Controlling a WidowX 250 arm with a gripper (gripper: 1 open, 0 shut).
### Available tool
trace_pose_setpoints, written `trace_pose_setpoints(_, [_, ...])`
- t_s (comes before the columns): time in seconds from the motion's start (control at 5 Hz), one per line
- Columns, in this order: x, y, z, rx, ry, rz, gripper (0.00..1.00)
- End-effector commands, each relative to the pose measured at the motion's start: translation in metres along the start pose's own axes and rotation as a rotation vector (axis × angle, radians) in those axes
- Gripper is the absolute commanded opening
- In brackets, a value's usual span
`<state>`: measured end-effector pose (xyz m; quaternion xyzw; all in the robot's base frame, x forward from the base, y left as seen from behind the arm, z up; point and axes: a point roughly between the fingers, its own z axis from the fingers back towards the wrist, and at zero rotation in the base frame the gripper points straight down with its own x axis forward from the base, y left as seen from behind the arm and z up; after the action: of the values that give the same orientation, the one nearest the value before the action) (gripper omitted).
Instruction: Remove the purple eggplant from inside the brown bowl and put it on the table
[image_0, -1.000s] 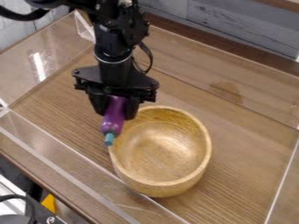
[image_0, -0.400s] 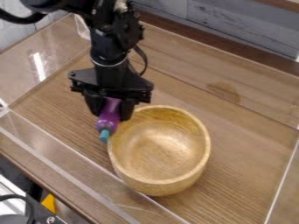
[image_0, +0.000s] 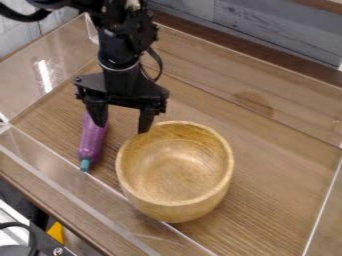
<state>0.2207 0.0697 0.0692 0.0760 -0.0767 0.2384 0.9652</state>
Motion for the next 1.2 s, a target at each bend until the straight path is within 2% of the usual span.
trace_pose_setpoints(0.0, [0.01,0.005,0.002,0.005,-0.03,0.02,1.0])
trace_pose_setpoints(0.4, [0.011,0.012,-0.004,0.016,-0.023,0.045,1.0])
trace_pose_setpoints(1.0, [0.014,0.01,-0.009,0.017,-0.021,0.064,1.0])
